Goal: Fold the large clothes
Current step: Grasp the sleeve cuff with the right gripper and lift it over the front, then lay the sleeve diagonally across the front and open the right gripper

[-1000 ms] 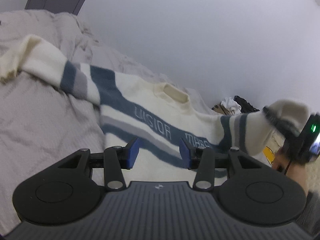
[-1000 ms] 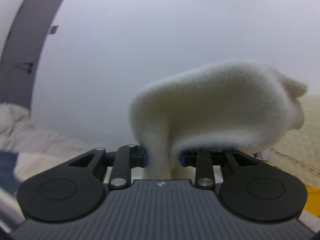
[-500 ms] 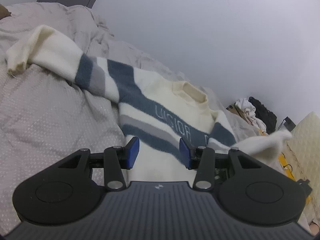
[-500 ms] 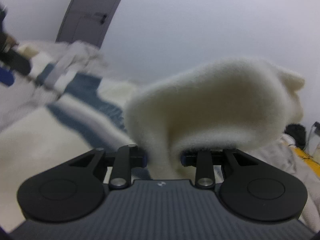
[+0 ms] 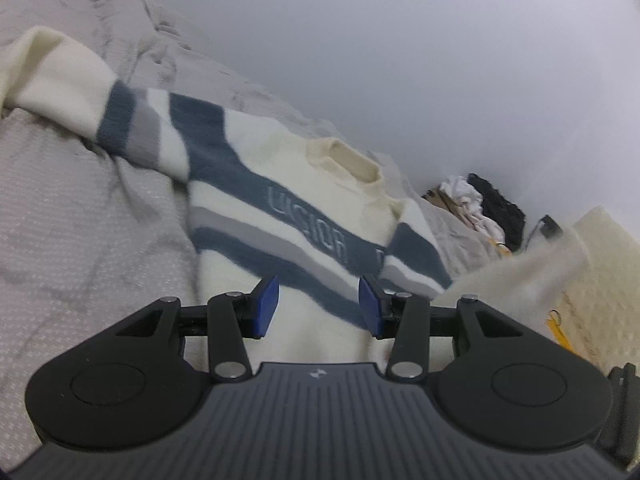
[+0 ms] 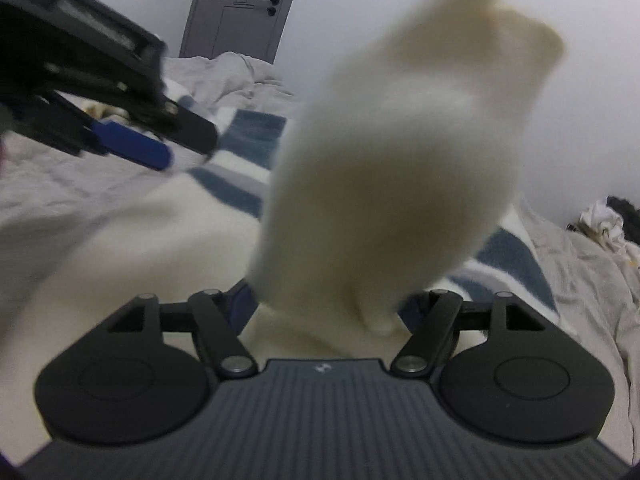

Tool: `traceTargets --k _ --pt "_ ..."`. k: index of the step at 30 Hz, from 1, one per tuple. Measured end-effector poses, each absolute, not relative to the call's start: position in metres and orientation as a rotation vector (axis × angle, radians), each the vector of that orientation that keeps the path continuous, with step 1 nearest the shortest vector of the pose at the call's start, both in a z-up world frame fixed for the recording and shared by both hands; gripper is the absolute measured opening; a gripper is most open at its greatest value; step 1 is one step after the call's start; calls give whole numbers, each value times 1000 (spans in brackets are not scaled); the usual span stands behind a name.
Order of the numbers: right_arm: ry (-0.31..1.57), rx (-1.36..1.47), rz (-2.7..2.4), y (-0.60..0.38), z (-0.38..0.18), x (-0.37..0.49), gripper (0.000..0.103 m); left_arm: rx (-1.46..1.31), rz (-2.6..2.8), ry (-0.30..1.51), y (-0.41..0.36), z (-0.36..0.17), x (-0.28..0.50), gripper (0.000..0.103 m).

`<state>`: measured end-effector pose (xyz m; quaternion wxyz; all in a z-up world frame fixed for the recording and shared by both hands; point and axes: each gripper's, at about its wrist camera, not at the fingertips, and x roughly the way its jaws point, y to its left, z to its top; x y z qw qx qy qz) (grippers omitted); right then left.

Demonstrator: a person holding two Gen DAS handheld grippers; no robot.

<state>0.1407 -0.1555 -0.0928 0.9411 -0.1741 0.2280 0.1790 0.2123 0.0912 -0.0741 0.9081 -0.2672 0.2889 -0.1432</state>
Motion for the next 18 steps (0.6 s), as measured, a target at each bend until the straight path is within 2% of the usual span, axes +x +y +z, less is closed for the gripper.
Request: traceTargets --k 6,18 --pt "549 -199 405 -185 -66 113 72 -563 -328 555 91 -65 199 52" --pt "567 -46 486 -235 -36 60 72 -565 -396 655 65 -73 187 52"
